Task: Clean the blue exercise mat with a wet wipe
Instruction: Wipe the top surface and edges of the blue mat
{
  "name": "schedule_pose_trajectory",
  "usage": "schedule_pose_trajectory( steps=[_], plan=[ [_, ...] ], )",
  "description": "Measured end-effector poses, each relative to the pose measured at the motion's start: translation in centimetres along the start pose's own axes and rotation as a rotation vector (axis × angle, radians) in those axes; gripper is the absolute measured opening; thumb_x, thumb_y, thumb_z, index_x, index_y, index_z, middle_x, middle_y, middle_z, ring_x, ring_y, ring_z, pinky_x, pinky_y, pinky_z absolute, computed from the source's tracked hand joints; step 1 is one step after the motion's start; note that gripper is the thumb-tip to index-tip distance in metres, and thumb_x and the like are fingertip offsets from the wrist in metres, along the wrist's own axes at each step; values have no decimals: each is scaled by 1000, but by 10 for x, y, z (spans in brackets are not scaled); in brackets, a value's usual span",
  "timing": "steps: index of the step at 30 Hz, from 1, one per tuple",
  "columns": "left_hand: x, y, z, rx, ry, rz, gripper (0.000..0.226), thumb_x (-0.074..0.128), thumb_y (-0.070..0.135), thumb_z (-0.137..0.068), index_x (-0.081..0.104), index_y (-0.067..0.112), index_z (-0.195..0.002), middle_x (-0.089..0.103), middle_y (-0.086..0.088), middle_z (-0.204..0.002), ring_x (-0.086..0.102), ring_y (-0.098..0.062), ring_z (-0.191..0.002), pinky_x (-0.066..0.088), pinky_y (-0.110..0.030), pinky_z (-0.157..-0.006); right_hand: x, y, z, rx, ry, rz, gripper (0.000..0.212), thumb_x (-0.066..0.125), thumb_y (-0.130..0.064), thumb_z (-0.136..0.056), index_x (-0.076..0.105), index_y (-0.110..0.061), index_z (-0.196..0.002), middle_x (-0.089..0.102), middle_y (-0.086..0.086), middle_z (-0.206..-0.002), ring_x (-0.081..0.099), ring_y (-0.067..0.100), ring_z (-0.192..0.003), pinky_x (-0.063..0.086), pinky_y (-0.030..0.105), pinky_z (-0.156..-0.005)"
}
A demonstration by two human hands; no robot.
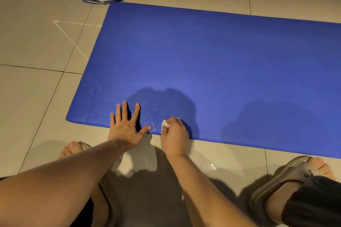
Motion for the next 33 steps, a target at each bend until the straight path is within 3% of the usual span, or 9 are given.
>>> schedule_pose_trajectory(
  steps=[4,8,11,15,18,21,24,28,33],
  plan=[
    [0,-2,-1,6,-8,10,95,16,86,-86,-21,37,-159,-25,-11,-167,-24,-33,-154,-5,-53,-126,-21,28,-2,-50,32,46,16,55,-18,-99,63,-13,-112,60,4,-119,62,29,-101,47,36,-78],
    [2,-3,-3,0,7,2,101,-4,93,-75,-23,38,-158,-24,-11,-168,-24,-34,-154,-5,-53,-125,-74,98,-2,224,202,4,15,58,-20,-96,65,-15,-109,63,6,-115,64,33,-96,45,37,-75],
    [3,-2,-4,-11,21,-4,105,-10,92,-68,-24,38,-157,-24,-11,-168,-23,-34,-154,-5,-53,-125,-80,105,-10,362,234,-61,11,58,-22,-97,66,-16,-101,69,8,-107,64,34,-95,44,35,-72],
    [2,-1,-3,-7,28,11,101,0,93,-76,-21,38,-158,-24,-11,-168,-23,-33,-154,-6,-53,-125,-37,39,-13,171,128,-60,20,51,-13,-95,60,-13,-77,68,13,-87,62,37,-84,35,33,-63],
    [1,0,-2,-10,18,-3,94,17,85,-87,-20,37,-159,-24,-11,-168,-24,-33,-154,-5,-52,-125,-1,-18,-15,40,-19,-21,16,52,-15,-98,67,-10,-95,69,11,-104,64,33,-96,42,35,-69],
    [1,0,-2,-7,27,-18,92,17,84,-89,-22,37,-158,-26,-11,-167,-25,-33,-154,-6,-52,-125,4,-28,-24,-52,-126,70,18,54,-16,-99,64,-11,-113,65,10,-118,63,32,-106,49,38,-80],
    [3,-1,-2,-5,20,17,92,16,84,-88,-22,38,-158,-25,-11,-167,-24,-33,-154,-6,-52,-126,-27,14,-34,-30,-59,152,14,52,-10,-93,62,-11,-102,64,10,-111,63,35,-99,40,36,-71],
    [2,0,-1,-15,13,3,93,10,85,-85,-24,38,-157,-27,-10,-167,-25,-33,-153,-7,-52,-125,-82,83,-42,158,127,173,21,57,-21,-95,63,-15,-114,67,8,-111,64,33,-94,38,33,-68],
    [0,1,0,-12,17,3,92,14,84,-88,-23,37,-158,-27,-10,-167,-26,-33,-153,-9,-52,-124,-53,39,-37,100,81,146,14,54,-13,-94,65,-11,-102,68,11,-101,64,37,-92,39,34,-67]
  ],
)
Point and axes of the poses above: each hand's wrist, its own z-axis away from the middle knuckle, its own x-axis out of the palm, y = z × x, the point moved 4 cm from there along -z, towards the middle knuckle
